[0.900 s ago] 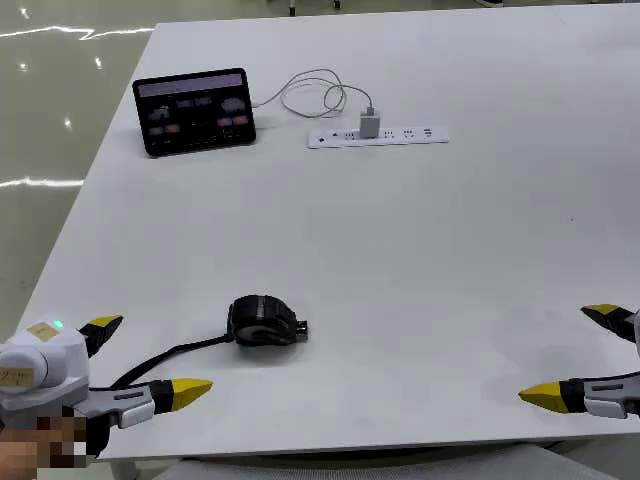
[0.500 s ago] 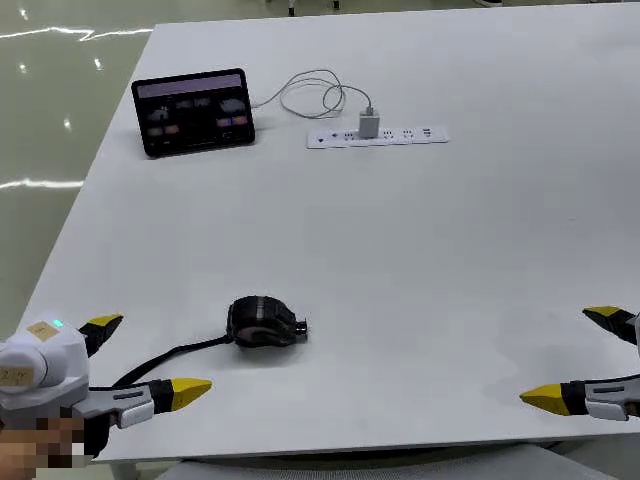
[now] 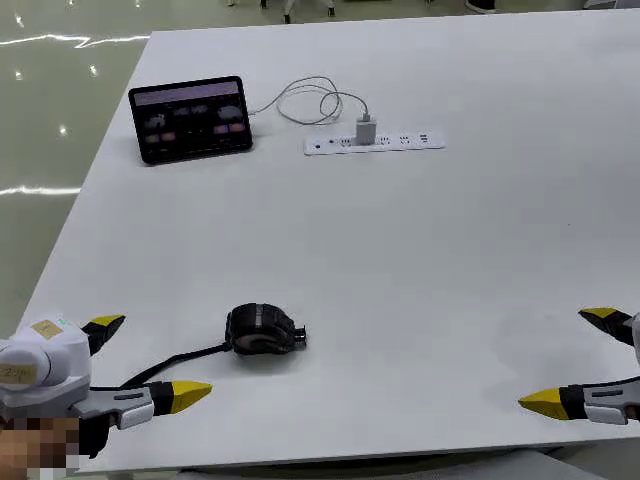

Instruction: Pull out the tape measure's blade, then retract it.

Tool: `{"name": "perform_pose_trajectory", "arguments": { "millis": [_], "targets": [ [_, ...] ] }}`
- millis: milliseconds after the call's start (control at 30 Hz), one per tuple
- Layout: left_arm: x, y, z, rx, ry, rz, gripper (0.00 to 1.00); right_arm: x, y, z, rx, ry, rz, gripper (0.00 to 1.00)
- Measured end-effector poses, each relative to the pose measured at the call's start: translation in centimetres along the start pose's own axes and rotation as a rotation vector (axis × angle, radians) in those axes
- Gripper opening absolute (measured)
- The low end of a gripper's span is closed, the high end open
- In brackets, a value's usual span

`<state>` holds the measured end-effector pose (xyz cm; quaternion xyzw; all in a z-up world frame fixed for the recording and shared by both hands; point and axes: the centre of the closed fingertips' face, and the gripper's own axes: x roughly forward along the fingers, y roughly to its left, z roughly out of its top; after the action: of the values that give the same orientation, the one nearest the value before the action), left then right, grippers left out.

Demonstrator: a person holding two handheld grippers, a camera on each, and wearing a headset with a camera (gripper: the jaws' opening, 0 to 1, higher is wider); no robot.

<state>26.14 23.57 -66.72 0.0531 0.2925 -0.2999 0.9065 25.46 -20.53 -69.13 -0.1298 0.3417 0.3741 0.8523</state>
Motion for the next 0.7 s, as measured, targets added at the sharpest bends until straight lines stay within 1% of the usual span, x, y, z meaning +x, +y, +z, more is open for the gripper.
{"name": "perform_pose_trajectory", "arguments": {
  "millis": [67, 133, 167, 200, 267, 300, 367, 400, 433, 500, 600, 667, 700],
  "targets": [
    [0.3, -0.2, 0.3, 0.003, 0.000, -0.027, 1.00, 0.2, 0.2, 0.5, -0.012, -0.008, 0.010, 1.00],
    [0.7, -1.1, 0.3, -0.001, 0.016, -0.083, 1.00, 0.3, 0.5, 1.0, -0.020, -0.017, 0.025, 0.97],
    [0.9, -1.3, 0.3, 0.010, 0.026, -0.094, 1.00, 0.4, 0.6, 1.3, -0.028, -0.027, 0.028, 0.98],
    [1.2, -1.4, 0.1, 0.007, 0.038, -0.110, 1.00, 0.5, 0.6, 1.5, -0.034, -0.028, 0.028, 0.98],
    [1.5, -1.5, 0.0, -0.050, 0.046, -0.129, 1.00, 0.7, 0.8, 1.8, -0.038, -0.027, 0.040, 0.98],
    [1.7, -1.4, 0.0, -0.053, 0.057, -0.135, 1.00, 0.9, 0.9, 2.2, -0.047, -0.041, 0.045, 0.98],
    [2.1, -1.3, 0.0, -0.046, 0.078, -0.139, 1.00, 1.2, 1.2, 2.7, -0.056, -0.045, 0.064, 0.96],
    [2.2, -1.4, 0.1, -0.040, 0.079, -0.143, 1.00, 1.3, 1.3, 2.9, -0.059, -0.045, 0.066, 0.96],
    [2.4, -1.5, 0.4, -0.021, 0.071, -0.148, 1.00, 1.6, 1.4, 3.2, -0.070, -0.047, 0.069, 0.96],
    [2.7, -1.6, 0.9, -0.007, 0.065, -0.160, 1.00, 1.8, 1.7, 3.6, -0.076, -0.053, 0.078, 0.96],
    [3.3, -1.7, 1.1, 0.038, 0.080, -0.176, 1.00, 2.4, 2.1, 4.3, -0.093, -0.055, 0.091, 0.96],
    [3.7, -2.1, 1.1, 0.081, 0.096, -0.202, 1.00, 2.8, 2.4, 5.0, -0.106, -0.070, 0.102, 0.95],
    [4.0, -2.1, 1.3, 0.143, 0.097, -0.205, 1.00, 3.1, 2.6, 5.3, -0.119, -0.073, 0.106, 0.95]
  ]
}}
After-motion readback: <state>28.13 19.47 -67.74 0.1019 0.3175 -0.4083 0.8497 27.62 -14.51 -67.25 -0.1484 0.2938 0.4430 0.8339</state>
